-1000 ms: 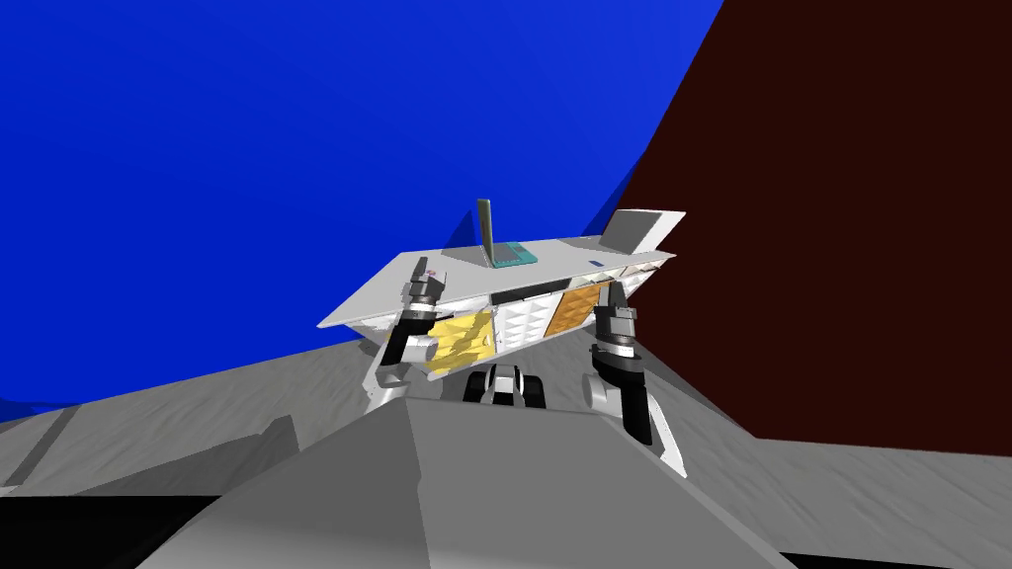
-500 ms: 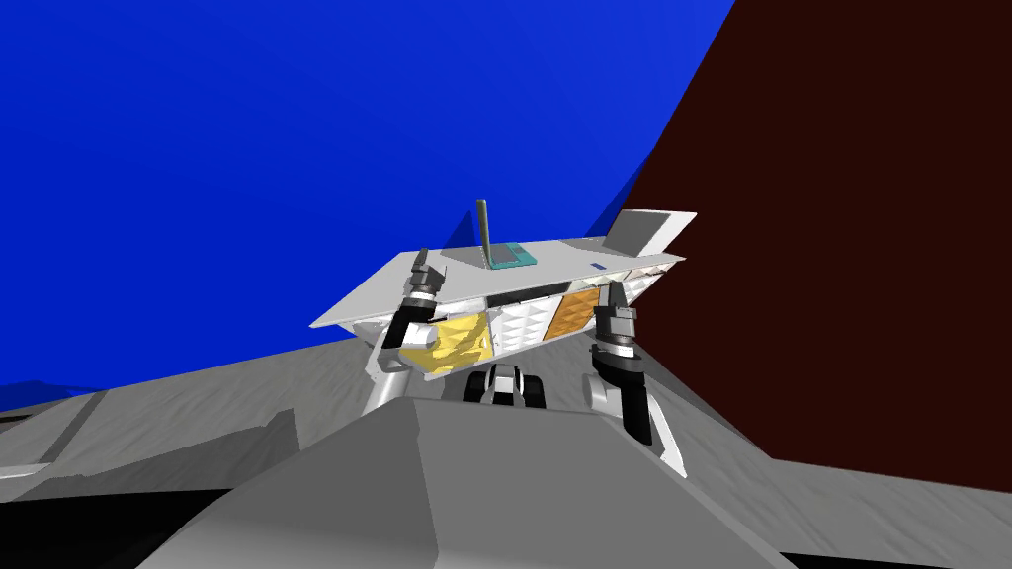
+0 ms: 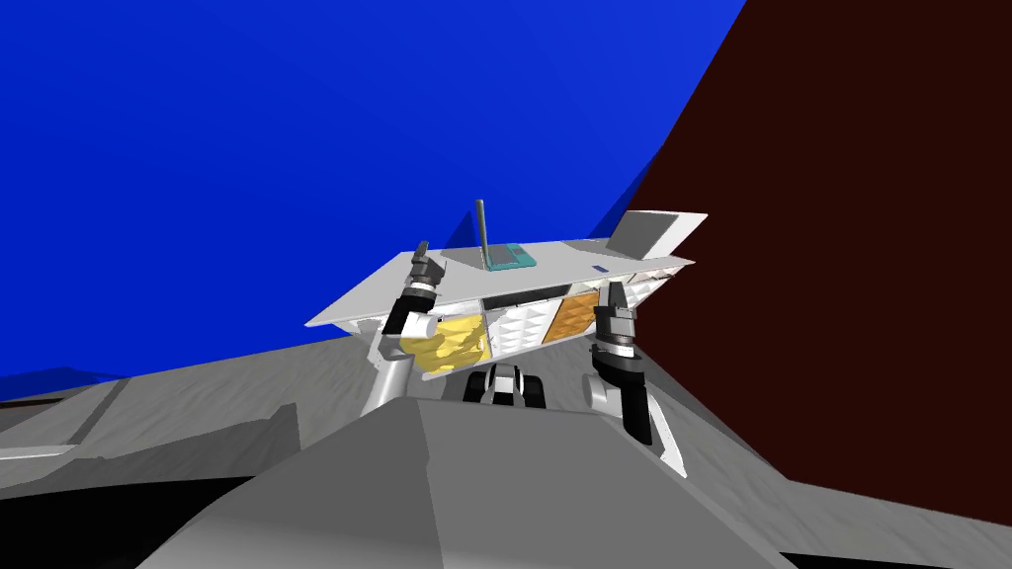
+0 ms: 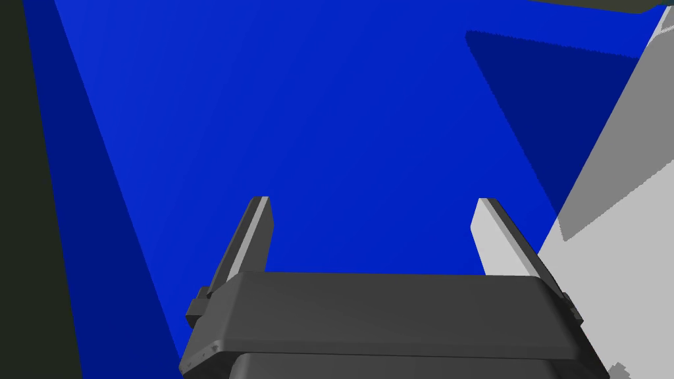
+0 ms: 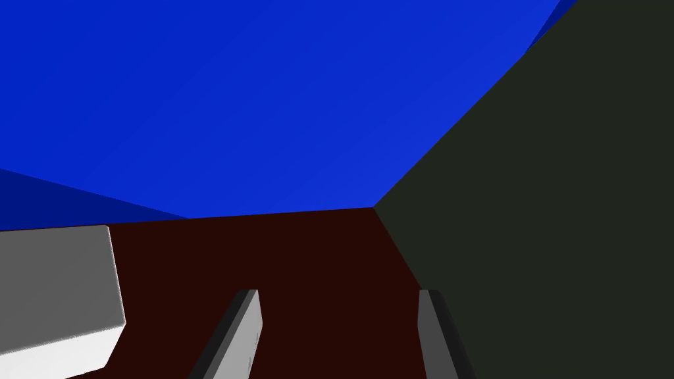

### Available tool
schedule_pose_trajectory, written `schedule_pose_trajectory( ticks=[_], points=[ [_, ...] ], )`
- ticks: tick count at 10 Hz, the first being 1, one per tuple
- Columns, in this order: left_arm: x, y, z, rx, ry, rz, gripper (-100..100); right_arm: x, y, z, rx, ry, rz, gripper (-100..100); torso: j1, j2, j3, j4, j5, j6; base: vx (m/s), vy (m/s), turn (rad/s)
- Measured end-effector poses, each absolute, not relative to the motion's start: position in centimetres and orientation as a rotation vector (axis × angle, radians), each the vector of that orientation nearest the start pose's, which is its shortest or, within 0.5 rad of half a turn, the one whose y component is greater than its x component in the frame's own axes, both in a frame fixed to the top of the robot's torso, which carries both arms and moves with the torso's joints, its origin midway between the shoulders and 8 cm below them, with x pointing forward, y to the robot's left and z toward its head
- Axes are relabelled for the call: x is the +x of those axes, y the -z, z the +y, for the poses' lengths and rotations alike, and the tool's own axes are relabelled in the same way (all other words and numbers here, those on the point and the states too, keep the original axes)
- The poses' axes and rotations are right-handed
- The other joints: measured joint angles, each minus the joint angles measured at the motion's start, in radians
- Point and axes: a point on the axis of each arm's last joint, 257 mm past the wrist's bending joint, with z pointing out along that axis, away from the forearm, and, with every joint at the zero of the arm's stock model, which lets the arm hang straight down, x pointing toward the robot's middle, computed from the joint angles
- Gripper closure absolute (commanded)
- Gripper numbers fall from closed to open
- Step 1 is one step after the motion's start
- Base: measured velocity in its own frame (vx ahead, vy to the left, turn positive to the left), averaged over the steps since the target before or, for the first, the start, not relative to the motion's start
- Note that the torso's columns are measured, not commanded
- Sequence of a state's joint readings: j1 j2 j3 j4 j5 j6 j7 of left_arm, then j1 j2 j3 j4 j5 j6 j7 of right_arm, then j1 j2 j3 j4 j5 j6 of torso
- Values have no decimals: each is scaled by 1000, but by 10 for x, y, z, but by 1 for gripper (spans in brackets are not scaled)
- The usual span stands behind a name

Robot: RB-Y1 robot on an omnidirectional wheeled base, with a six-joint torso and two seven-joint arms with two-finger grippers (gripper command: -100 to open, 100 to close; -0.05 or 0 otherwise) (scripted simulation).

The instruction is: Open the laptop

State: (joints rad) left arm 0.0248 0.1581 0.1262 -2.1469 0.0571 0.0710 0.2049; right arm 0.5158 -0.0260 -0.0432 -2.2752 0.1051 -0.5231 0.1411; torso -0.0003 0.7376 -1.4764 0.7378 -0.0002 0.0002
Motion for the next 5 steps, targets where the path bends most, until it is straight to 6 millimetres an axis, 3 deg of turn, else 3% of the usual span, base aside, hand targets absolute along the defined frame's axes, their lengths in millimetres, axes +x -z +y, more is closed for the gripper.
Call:
schedule_pose_trajectory(
  ticks=[5],
  points=[
    [509, -63, 297, -951, 1446, 775, -100, 340, -21, -279, 506, -1059, 720, 0, 0, 0, 0, 0, 0, 0, 37, -68, 58]
  ],
)
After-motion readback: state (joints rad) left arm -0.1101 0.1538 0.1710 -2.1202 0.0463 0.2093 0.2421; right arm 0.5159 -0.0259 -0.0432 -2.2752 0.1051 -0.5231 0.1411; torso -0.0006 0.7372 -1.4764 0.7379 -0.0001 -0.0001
